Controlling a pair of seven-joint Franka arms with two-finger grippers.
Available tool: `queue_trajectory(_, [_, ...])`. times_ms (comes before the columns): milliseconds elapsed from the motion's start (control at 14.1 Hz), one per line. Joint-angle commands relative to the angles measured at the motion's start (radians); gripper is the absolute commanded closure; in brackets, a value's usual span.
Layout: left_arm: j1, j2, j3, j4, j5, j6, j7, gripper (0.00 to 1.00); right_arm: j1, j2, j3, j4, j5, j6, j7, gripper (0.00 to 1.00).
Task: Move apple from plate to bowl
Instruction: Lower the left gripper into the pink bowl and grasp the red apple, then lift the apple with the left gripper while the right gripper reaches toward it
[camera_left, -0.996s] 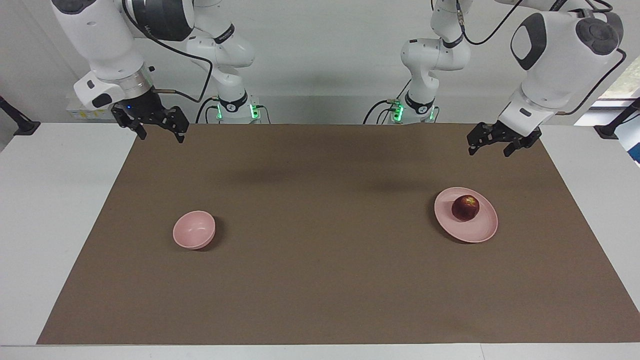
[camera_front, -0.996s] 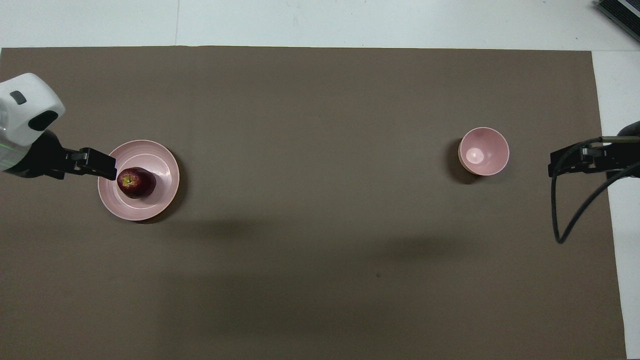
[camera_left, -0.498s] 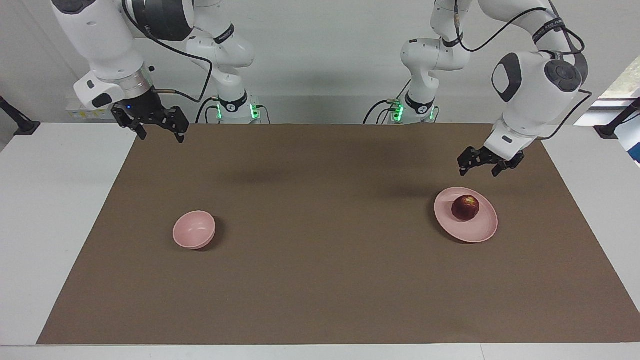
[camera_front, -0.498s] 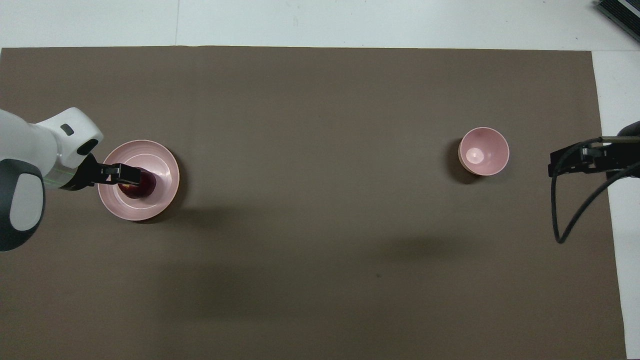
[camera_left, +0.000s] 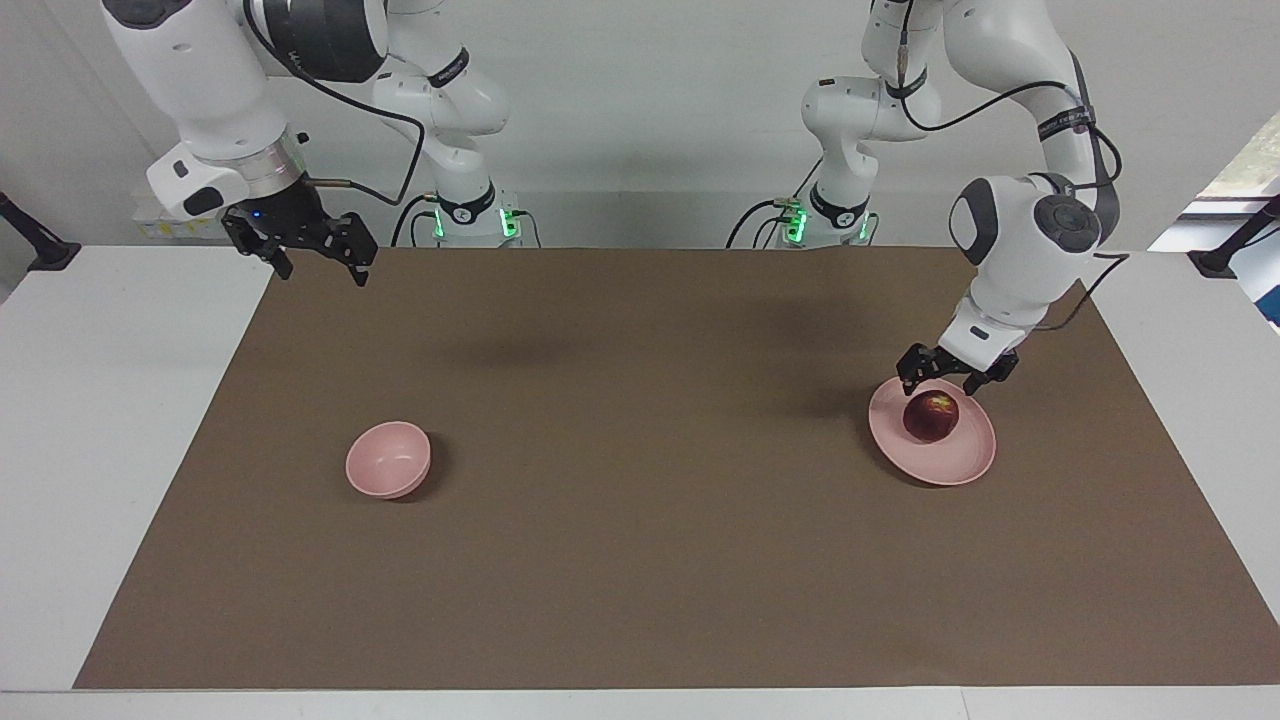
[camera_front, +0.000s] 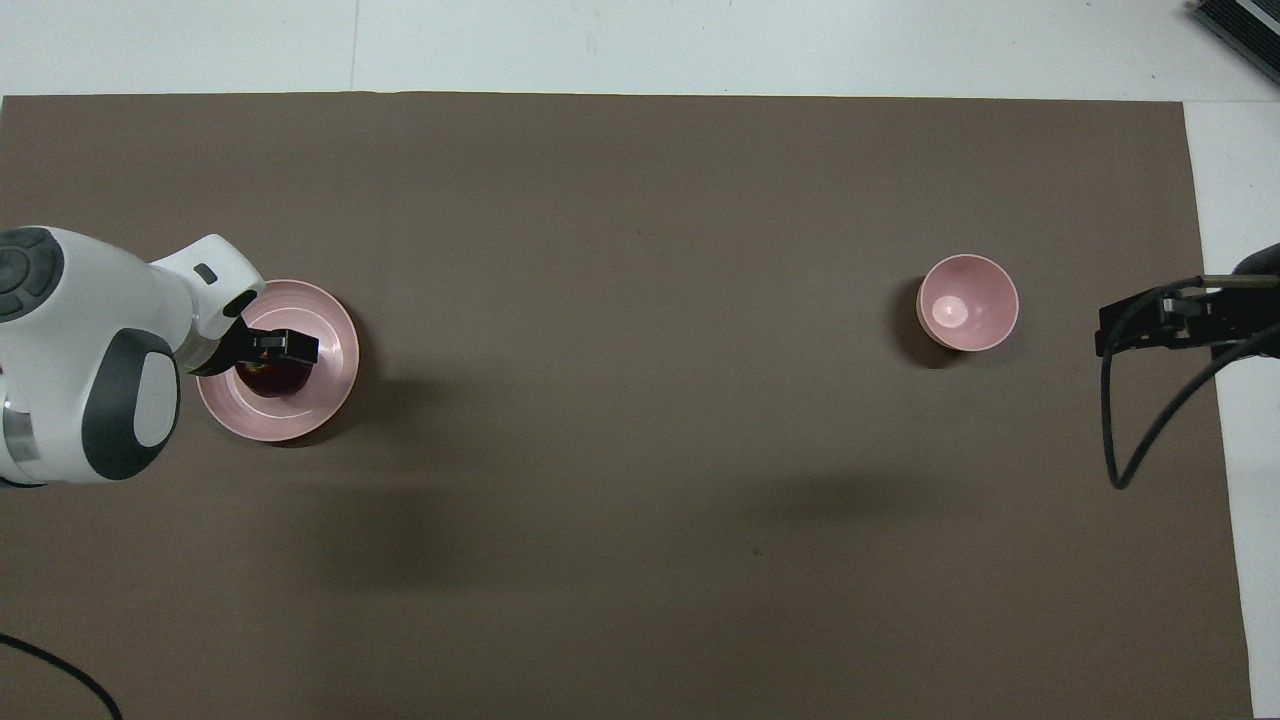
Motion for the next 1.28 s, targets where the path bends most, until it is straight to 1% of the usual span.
queue_trajectory(0, [0.012,-0.005,0.001,-0.051,0.024,0.078,0.009,0.0,0.005,-0.047,0.006,-0.061,0.023,0.018,-0.032,0.0])
queue_trajectory(142, [0.02,0.004,0.001,-0.053,0.024,0.085,0.023,0.0,0.028,-0.062,0.013,-0.089,0.038,0.041,-0.03,0.0])
queue_trajectory(284, [0.021,0.004,0.001,-0.051,0.024,0.091,0.028,0.0,0.039,-0.063,0.015,-0.095,0.042,0.069,-0.03,0.0])
queue_trajectory(498, [0.043,0.024,-0.001,-0.051,0.024,0.132,0.028,0.0,0.062,-0.086,0.015,-0.121,0.043,0.055,-0.032,0.0])
queue_trajectory(569, [0.041,0.038,-0.001,-0.05,0.024,0.146,0.028,0.05,0.065,-0.105,0.015,-0.15,0.052,0.055,-0.032,0.0])
queue_trajectory(640, [0.043,0.041,-0.001,-0.047,0.024,0.153,0.026,0.47,0.065,-0.119,0.015,-0.169,0.065,0.055,-0.03,0.0])
queue_trajectory(711, [0.043,0.043,-0.001,-0.039,0.024,0.151,0.029,0.8,0.067,-0.12,0.015,-0.172,0.069,0.052,-0.032,0.0])
queue_trajectory(782, [0.041,0.046,-0.001,-0.034,0.024,0.143,0.028,0.97,0.067,-0.12,0.015,-0.17,0.069,0.029,-0.033,0.0])
queue_trajectory(853, [0.035,0.047,-0.001,-0.025,0.024,0.137,0.026,1.0,0.055,-0.12,0.013,-0.163,0.071,-0.019,-0.05,0.0])
queue_trajectory(996, [0.029,0.04,-0.001,0.004,0.024,0.1,0.025,1.0,0.044,-0.12,0.003,-0.161,0.071,-0.052,-0.145,0.0])
queue_trajectory(1067, [0.028,0.04,-0.001,0.033,0.024,0.048,0.02,1.0,0.044,-0.12,0.004,-0.161,0.071,-0.054,-0.179,0.0])
queue_trajectory(1209, [0.028,0.04,-0.002,0.1,0.023,-0.067,0.011,1.0,0.056,-0.123,0.007,-0.161,0.071,-0.052,-0.18,0.0])
